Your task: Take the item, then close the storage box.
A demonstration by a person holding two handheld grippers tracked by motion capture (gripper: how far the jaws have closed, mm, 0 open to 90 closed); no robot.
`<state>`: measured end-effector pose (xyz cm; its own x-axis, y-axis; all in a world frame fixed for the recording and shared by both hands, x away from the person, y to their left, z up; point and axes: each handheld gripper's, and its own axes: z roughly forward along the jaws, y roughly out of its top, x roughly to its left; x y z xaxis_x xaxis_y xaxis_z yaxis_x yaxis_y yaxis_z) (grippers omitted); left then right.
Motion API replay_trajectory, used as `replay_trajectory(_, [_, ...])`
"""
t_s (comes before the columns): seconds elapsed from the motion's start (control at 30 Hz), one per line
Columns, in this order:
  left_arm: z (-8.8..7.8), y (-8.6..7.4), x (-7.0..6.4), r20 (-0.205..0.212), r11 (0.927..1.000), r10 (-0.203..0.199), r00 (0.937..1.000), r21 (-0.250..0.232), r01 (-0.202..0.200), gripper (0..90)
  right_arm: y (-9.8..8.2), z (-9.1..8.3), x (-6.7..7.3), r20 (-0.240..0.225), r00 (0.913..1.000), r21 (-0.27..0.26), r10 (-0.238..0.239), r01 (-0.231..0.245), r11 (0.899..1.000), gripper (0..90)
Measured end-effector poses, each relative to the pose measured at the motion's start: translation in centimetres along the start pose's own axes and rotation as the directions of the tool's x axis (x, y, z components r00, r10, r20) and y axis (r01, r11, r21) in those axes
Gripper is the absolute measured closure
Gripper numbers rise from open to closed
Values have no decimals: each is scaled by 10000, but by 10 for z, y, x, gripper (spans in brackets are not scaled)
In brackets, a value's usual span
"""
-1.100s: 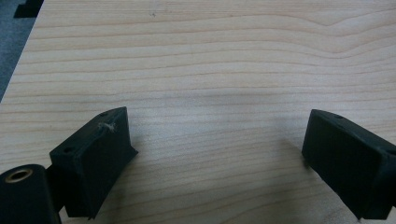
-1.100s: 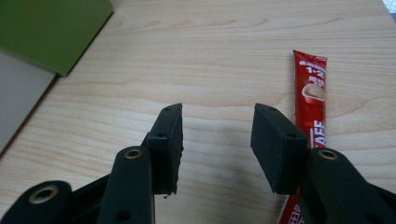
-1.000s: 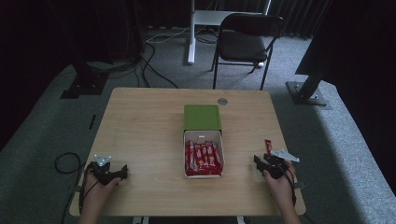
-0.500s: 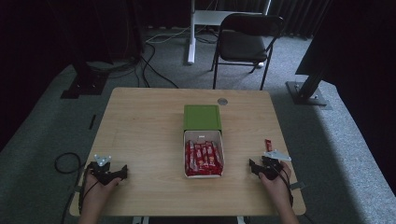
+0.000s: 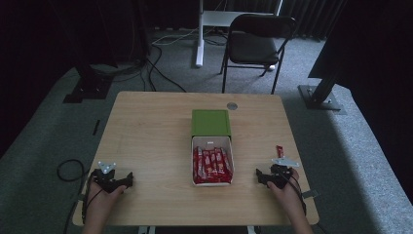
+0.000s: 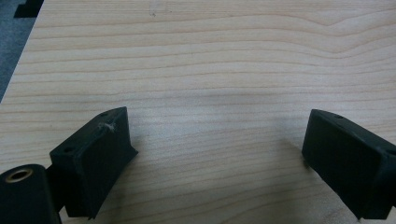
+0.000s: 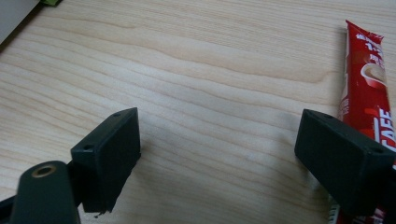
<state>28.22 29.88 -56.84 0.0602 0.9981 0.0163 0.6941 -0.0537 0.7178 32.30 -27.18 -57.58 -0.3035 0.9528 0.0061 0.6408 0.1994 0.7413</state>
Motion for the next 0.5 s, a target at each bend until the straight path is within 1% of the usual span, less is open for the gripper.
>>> replay_trajectory(0.33, [-1,0,-1,-82,10000,-82,9999,20,82,90,0,0,0,-65,9999,31,-76,77,10000,120])
replay_trajectory(0.47, [-1,-1,-1,-71,10000,-36,10000,7,36,101,0,0,1,-99,9999,34,-97,97,9999,120])
replay_trajectory(0.5, [-2,-1,-3,112,9999,122,9999,-100,-121,132,0,0,1,-193,9997,23,-171,172,9999,120])
